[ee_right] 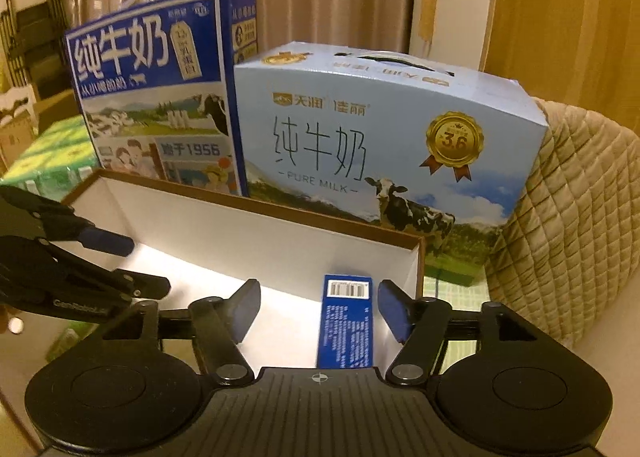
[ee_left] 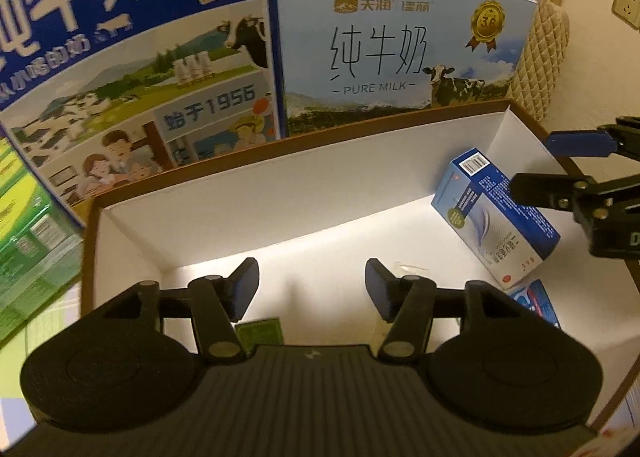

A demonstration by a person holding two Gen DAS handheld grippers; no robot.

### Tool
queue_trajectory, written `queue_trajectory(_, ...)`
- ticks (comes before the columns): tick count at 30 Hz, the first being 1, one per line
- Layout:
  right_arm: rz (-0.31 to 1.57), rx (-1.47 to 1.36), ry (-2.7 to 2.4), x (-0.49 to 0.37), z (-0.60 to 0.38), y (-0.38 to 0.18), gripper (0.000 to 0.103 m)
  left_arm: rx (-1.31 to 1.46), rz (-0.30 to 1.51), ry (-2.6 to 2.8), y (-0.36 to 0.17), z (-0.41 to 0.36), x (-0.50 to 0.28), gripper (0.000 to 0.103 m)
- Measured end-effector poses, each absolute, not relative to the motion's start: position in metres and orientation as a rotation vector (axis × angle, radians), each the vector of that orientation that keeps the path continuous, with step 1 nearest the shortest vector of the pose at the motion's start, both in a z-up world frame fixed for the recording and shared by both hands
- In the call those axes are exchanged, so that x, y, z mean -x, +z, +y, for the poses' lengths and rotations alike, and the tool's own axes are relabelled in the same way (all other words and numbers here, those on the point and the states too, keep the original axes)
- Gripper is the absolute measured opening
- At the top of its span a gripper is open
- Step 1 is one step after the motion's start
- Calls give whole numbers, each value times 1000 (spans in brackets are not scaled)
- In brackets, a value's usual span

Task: Organize rigid objects
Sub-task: 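Open left tool dropping clip into box while right tool releases blue box, then withdraw both tools from the brown box toward the remaining items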

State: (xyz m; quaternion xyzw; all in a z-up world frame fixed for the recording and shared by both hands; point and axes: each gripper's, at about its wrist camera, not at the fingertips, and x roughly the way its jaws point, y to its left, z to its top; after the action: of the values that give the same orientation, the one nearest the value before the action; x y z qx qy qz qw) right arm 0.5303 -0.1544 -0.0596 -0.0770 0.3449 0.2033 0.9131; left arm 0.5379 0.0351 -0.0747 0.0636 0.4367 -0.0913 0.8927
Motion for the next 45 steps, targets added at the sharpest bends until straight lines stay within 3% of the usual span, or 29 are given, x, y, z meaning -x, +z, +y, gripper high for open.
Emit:
queue_trajectory(8,720,70,411,-500,-164,-40,68,-152,894,-158,-51,42,-498,55)
queue_trajectory(22,722,-85,364,-417,-186,-8,68,-125,812,-124,-4,46,-406,73)
queue_trajectory(45,817,-70,389,-292,-188,-8,68,-56,865,-57,16,33,-281,73)
